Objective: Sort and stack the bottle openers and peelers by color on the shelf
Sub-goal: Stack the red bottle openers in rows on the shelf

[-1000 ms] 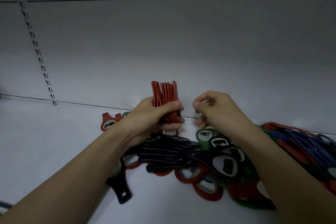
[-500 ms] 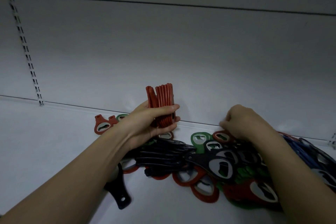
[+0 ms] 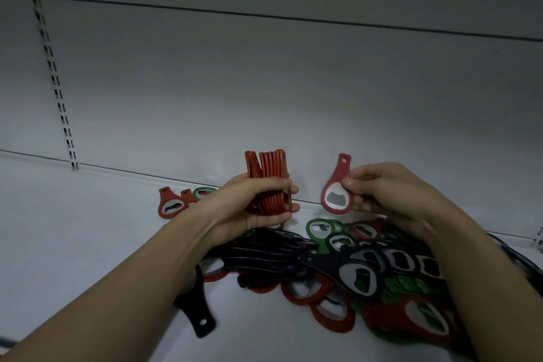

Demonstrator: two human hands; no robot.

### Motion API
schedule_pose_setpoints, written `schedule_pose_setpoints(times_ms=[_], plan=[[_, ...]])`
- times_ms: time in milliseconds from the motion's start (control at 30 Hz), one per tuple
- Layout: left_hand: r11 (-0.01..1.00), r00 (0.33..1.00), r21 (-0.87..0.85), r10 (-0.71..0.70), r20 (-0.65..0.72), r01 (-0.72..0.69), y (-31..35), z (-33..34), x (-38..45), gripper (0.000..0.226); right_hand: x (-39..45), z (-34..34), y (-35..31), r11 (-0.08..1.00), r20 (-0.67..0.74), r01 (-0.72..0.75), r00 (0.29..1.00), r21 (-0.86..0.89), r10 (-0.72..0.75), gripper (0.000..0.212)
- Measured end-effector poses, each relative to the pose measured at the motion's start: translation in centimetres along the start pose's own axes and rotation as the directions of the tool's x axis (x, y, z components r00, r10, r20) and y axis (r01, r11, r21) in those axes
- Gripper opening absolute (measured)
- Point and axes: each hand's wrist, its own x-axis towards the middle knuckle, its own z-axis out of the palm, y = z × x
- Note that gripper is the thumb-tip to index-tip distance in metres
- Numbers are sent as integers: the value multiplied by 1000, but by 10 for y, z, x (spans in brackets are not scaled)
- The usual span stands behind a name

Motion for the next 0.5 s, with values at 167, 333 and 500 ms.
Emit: schedule_pose_setpoints(times_ms=[167,333,500], plan=[[999,996,-44,-13,90,17,-3,5,-3,42,-9,37,-10,976,100,154,980,157,-170,7],[997,988,-72,13,154,-2,-4,7,-6,32,-8,53,-6,961,-86,260,960,-91,-267,27],[988,998,-151,37,57,-28,-4,7,-2,44,-6,14,-1,844,-63,77,989,-531,-130,23]])
